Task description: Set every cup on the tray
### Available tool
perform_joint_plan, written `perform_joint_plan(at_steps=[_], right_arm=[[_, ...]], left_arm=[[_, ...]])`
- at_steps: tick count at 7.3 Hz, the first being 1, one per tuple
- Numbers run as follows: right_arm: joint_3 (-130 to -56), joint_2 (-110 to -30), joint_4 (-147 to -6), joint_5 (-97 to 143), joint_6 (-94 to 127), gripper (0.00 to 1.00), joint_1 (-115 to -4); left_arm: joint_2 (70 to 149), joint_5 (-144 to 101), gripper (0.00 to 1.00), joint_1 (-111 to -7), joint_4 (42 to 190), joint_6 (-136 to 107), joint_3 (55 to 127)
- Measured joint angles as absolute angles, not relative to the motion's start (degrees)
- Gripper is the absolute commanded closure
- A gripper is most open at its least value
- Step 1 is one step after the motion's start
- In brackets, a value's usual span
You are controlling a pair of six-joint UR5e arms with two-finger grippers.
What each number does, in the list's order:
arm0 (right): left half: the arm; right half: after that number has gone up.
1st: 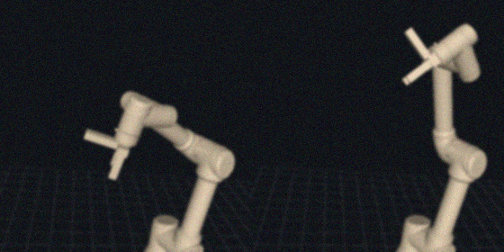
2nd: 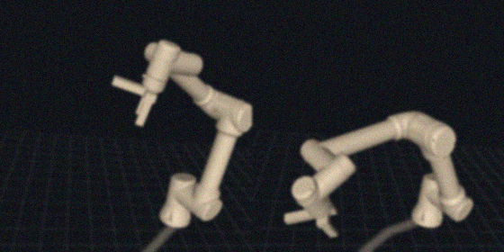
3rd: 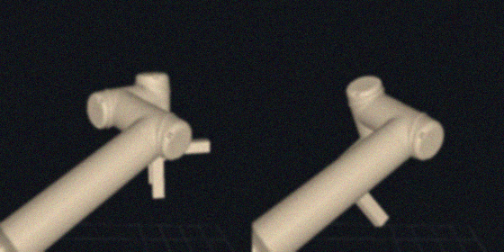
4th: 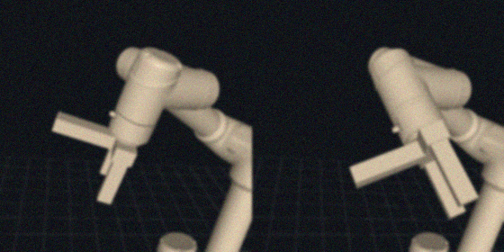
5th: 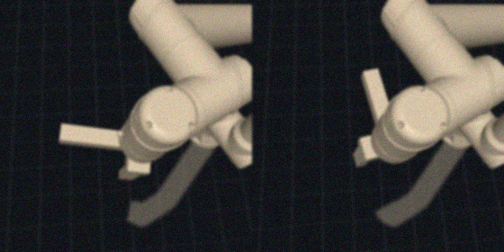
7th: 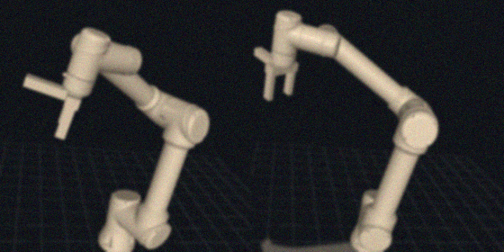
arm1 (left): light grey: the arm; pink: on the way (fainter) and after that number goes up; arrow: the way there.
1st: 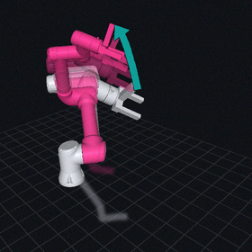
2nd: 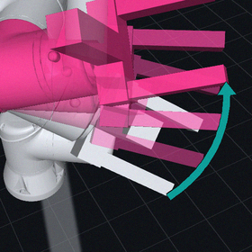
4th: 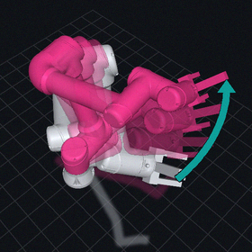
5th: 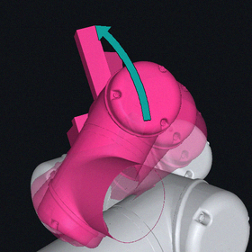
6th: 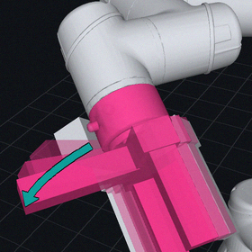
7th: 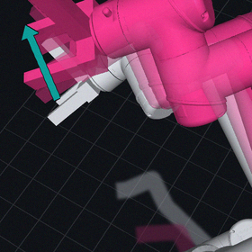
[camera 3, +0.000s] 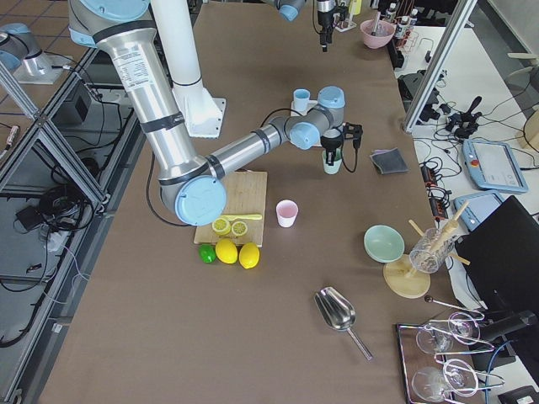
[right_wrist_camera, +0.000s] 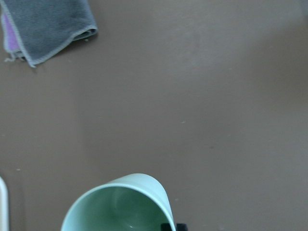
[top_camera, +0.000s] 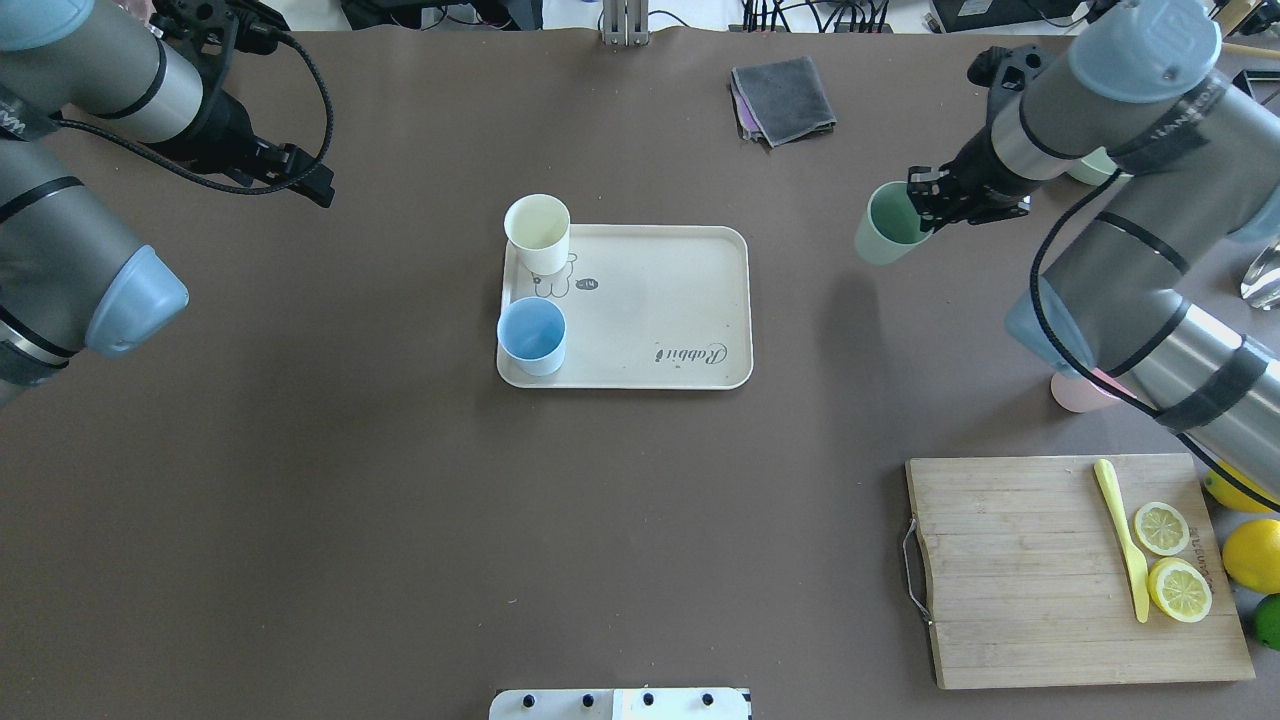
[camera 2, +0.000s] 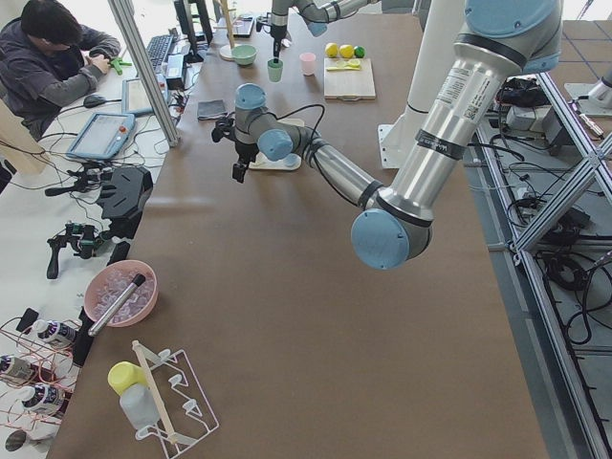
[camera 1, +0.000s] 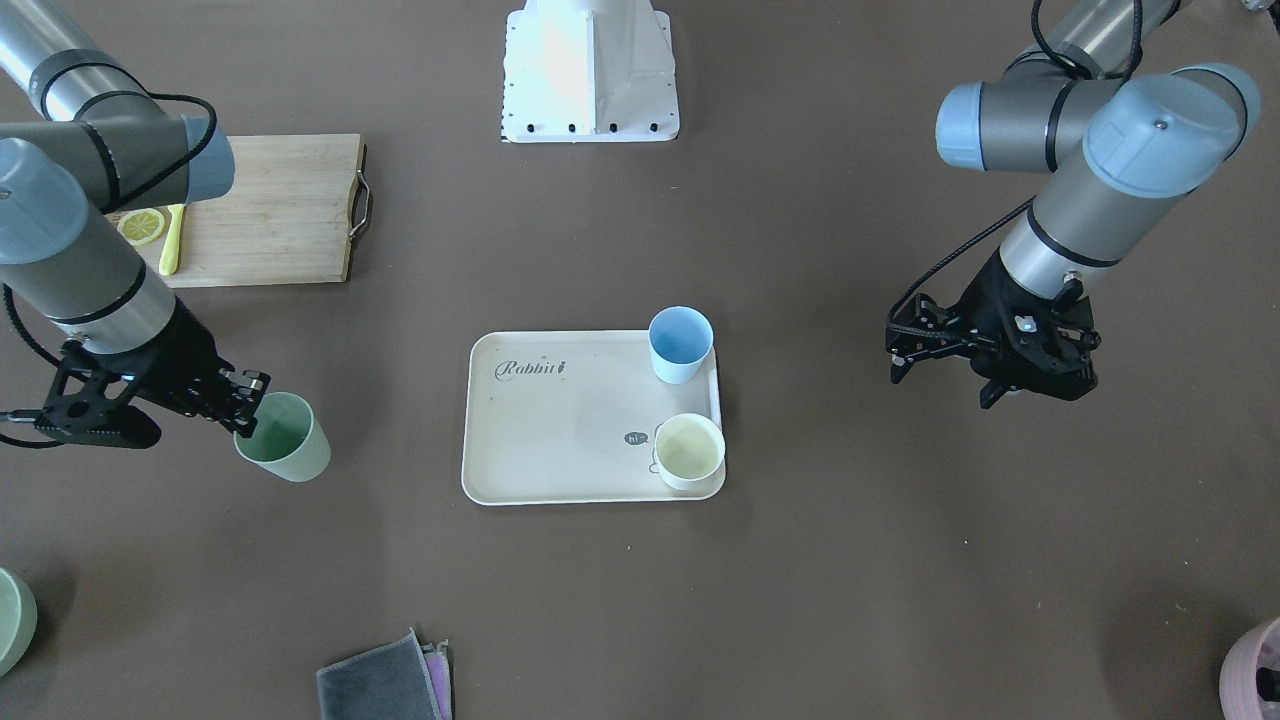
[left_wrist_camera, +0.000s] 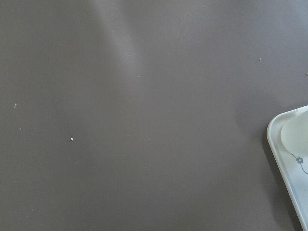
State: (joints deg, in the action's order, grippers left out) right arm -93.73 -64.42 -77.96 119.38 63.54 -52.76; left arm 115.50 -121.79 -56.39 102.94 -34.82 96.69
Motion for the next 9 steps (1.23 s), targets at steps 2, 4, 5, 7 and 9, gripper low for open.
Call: perform_joint_plan(at_steps=[2, 4, 5, 7, 9], right_arm=[[-90.46, -55.74, -81.59, 117.14, 73.31, 1.0, -48.01], [-84.57, -49.44, -81.84, 114.51, 77.54, 1.0, -44.62], [-82.92, -48.29, -81.76, 113.8, 77.85, 0.66, -43.58], [-81.83, -47.52, -81.66, 113.22, 78.05, 0.0, -42.19], [-82.46, -46.78, -81.89, 113.45, 77.69, 0.0, -42.46]], left_arm=[[115.27, -121.81, 0.02, -56.49, 103.13, -34.65, 96.68], [115.19, -121.76, 0.02, -56.5, 103.25, -34.69, 96.68], [115.19, -121.74, 0.02, -56.47, 103.26, -34.75, 96.69], [115.15, -121.62, 0.02, -56.43, 103.27, -34.83, 96.7], [115.11, -121.56, 0.02, -56.43, 103.27, -34.88, 96.73]])
